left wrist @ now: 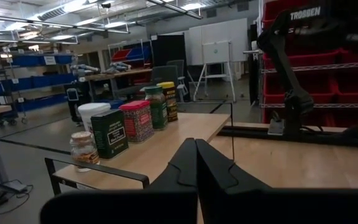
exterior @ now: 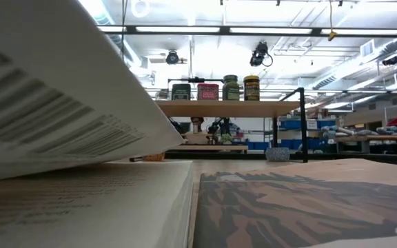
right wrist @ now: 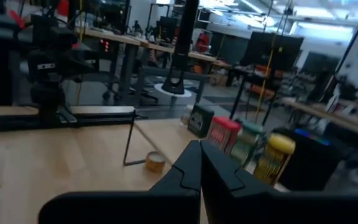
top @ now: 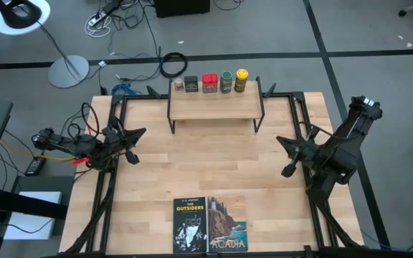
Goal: Shelf spices
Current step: Return to Home Position
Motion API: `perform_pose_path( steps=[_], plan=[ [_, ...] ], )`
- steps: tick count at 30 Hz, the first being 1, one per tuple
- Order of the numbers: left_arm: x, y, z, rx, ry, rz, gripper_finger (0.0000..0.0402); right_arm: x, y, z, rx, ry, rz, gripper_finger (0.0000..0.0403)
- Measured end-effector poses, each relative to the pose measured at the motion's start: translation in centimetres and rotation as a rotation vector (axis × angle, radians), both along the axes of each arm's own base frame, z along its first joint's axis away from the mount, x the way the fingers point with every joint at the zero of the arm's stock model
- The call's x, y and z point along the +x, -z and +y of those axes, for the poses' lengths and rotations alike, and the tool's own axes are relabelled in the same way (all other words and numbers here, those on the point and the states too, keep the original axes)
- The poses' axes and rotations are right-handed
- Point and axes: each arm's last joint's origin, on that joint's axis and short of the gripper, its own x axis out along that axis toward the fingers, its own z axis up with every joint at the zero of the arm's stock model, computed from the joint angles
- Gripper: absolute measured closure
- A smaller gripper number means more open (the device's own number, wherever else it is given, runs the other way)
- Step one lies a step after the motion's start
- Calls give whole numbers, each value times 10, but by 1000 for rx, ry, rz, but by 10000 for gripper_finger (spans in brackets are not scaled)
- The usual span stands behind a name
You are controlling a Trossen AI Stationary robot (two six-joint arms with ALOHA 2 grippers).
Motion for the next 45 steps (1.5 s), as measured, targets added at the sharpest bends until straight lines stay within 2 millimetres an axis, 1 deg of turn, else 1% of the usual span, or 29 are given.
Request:
perform_pose_path(
  steps=[3, 6, 10, 12, 14, 17, 19, 20, 22, 24, 27, 29, 30, 33, 35, 38, 40, 43, 45],
  plan=[
    [0, 0, 0, -1, 0, 0, 401, 8, -18, 7, -56, 14, 43, 403],
    [0, 0, 0, -5, 1, -3, 401, 11, -27, 7, -83, 30, 67, 403],
    [0, 0, 0, -14, 2, -8, 401, 14, -38, 6, -47, 48, 39, 403],
    [0, 0, 0, -22, 3, -12, 401, 18, -43, 11, -27, 48, 24, 403],
    [0, 0, 0, -23, 3, -13, 401, 26, -47, 19, -15, 29, 45, 403],
    [0, 0, 0, -25, 3, -17, 401, 43, -59, 31, 41, -57, 92, 403],
    [0, -1, 0, -27, 3, -24, 401, 58, -73, 40, 38, -193, 105, 403],
    [0, -1, 0, -29, 3, -27, 401, 65, -81, 44, 19, -284, 91, 403],
    [0, -1, 0, -37, 5, -32, 401, 76, -95, 53, -81, -442, 39, 403],
    [0, -1, 0, -44, 6, -35, 401, 82, -104, 55, -181, -464, -4, 403],
    [0, 0, 0, -47, 7, -27, 401, 86, -109, 43, -231, -346, 2, 403],
    [0, 0, 0, -47, 7, -22, 401, 89, -109, 32, -233, -335, 15, 403],
    [0, 0, 0, -46, 7, -22, 401, 92, -107, 28, -229, -373, 16, 403],
    [0, 0, 0, -42, 6, -21, 401, 107, -100, 13, -183, -564, -9, 403],
    [0, 0, 0, -42, 6, -22, 401, 120, -91, 0, -157, -602, -4, 403],
    [0, 0, 0, -46, 7, -24, 401, 135, -70, -26, -138, -546, 40, 403],
    [0, 0, 0, -48, 7, -25, 401, 143, -59, -46, -126, -533, 28, 403],
    [0, 0, 0, -47, 7, -24, 401, 145, -40, -72, -131, -547, 11, 403],
    [0, 0, 0, -39, 5, -20, 401, 140, -28, -89, -133, -523, -4, 403]
  ],
)
